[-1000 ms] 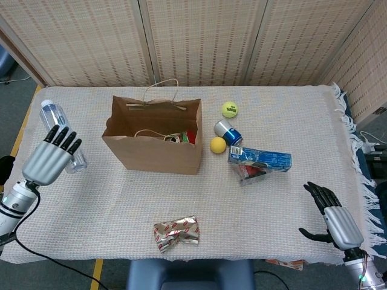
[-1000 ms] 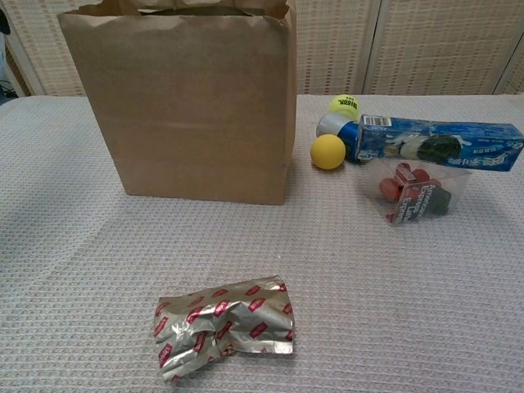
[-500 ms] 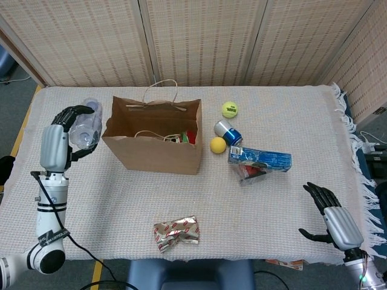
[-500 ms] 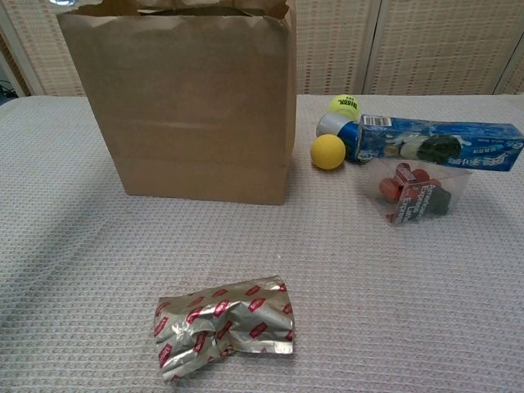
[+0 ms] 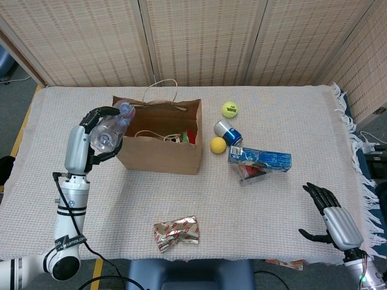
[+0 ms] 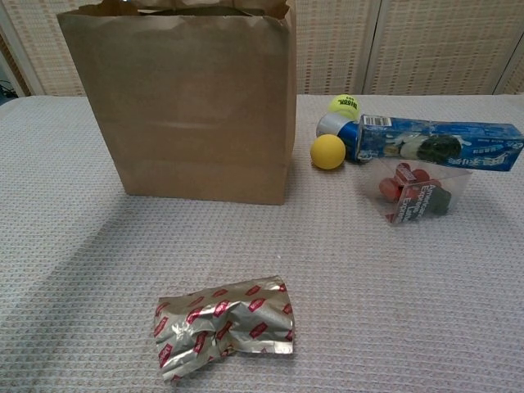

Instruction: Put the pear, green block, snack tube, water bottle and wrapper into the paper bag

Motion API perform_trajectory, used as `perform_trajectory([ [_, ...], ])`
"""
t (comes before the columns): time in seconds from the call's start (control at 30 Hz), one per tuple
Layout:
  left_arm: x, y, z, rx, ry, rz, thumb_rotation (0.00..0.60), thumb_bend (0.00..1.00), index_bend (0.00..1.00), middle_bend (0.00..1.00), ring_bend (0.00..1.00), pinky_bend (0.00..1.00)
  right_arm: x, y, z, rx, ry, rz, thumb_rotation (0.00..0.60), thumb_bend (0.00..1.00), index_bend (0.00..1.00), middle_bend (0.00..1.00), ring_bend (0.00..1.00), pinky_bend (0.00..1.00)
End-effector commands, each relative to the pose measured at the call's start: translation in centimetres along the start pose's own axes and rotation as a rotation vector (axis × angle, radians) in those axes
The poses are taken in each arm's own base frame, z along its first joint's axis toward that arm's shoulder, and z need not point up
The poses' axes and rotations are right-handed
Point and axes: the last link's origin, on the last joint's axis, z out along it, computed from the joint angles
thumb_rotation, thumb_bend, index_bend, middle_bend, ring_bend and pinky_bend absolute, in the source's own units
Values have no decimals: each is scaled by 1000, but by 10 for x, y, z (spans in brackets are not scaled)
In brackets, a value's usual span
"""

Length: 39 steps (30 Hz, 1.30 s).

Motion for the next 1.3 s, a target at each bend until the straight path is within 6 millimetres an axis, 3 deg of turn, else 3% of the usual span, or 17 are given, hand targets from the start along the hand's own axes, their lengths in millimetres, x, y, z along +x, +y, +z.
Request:
perform_trajectory([
  [0.03,-13,-6,3,-4,-52,17,600,598,632,601,561,625,0,0,0,-1,0,-2,600,62,0,0,0,0],
  [0.23,-32,3,11,31,-124,-48,600,590,614,586,545,621,0,1,0,-5,0,-3,600,62,0,0,0,0],
  [0.3,-38,5,11,35,-159,-29,600,568,563,544,505,590,0,1,0,-5,-2,-2,600,62,0,0,0,0],
  [0.33,-43,5,10,37,-195,-5,600,546,510,492,460,556,0,1,0,-6,-5,-3,600,62,0,0,0,0],
  [0.47,-54,4,9,62,-308,53,600,418,110,101,121,266,0,0,0,-6,-7,-2,600,62,0,0,0,0],
  [0.53,-58,3,9,64,-338,73,600,397,29,17,37,181,1,0,0,-5,-4,0,600,62,0,0,0,0],
  [0.63,-61,3,8,53,-348,84,600,390,0,0,1,146,1,0,0,-3,-3,1,600,62,0,0,0,0],
  [0.97,-59,6,7,38,-326,66,600,377,0,0,0,129,1,0,0,-1,-5,0,600,62,0,0,0,0],
  [1.07,-49,1,4,48,-272,78,600,437,68,17,31,172,1,0,0,-2,-2,1,600,62,0,0,0,0],
  [1.13,-39,-5,2,48,-208,94,600,501,208,123,134,280,1,1,-1,-3,-3,1,600,62,0,0,0,0],
  [1.17,-34,-8,0,50,-177,99,600,528,298,224,211,359,1,1,0,-3,-3,0,600,62,0,0,0,0],
  [1.3,-8,-26,-14,71,-106,114,600,565,519,469,442,559,1,0,-1,-3,-3,-1,600,62,0,0,0,0],
])
